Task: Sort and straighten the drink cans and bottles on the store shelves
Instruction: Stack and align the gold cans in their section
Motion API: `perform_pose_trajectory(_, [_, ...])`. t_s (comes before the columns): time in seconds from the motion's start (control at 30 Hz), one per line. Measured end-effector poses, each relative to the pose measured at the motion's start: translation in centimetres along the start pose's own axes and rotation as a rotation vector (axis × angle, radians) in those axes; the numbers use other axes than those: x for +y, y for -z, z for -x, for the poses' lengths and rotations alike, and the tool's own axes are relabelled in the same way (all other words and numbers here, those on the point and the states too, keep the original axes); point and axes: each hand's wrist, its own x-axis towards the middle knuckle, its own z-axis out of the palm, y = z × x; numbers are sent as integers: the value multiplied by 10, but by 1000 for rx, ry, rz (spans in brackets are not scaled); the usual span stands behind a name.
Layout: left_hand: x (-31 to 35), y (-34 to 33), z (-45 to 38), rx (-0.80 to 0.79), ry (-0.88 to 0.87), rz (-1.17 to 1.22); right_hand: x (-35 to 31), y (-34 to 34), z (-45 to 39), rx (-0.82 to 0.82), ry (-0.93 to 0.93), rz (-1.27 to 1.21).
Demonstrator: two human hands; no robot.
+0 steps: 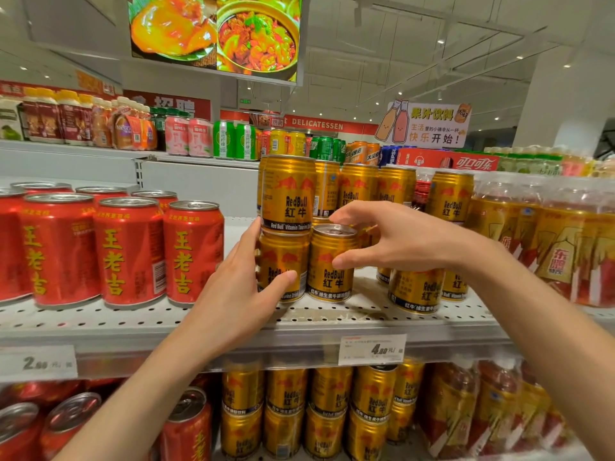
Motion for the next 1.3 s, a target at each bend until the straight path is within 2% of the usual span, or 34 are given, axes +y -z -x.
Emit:
perform_pose_trajectory(0.17, [4, 1, 1, -17, 22, -12, 19, 12, 32, 153, -75, 131])
perform_pose_trajectory(0.37, [9, -1, 1, -20, 35, -4, 51, 7, 68, 119, -110, 95])
perform_pose_trajectory(0.57, [10, -1, 3, -20, 23, -1, 48, 4, 65, 190, -70, 137])
perform_pose_trajectory(0.77, [10, -2, 2, -9, 22, -2, 44, -7, 70, 248, -106, 245])
perform_pose_trajectory(1.0, [10, -3, 2, -1, 26, -5, 38, -20, 52, 341, 40, 76])
perform_pose_trajectory(1.1, [8, -3, 2, -1, 18, -12, 33, -27, 38, 396, 66, 74])
perform_pose_trajectory(1.3, [5, -3, 1, 9, 9, -23, 46, -29, 33, 349, 91, 136])
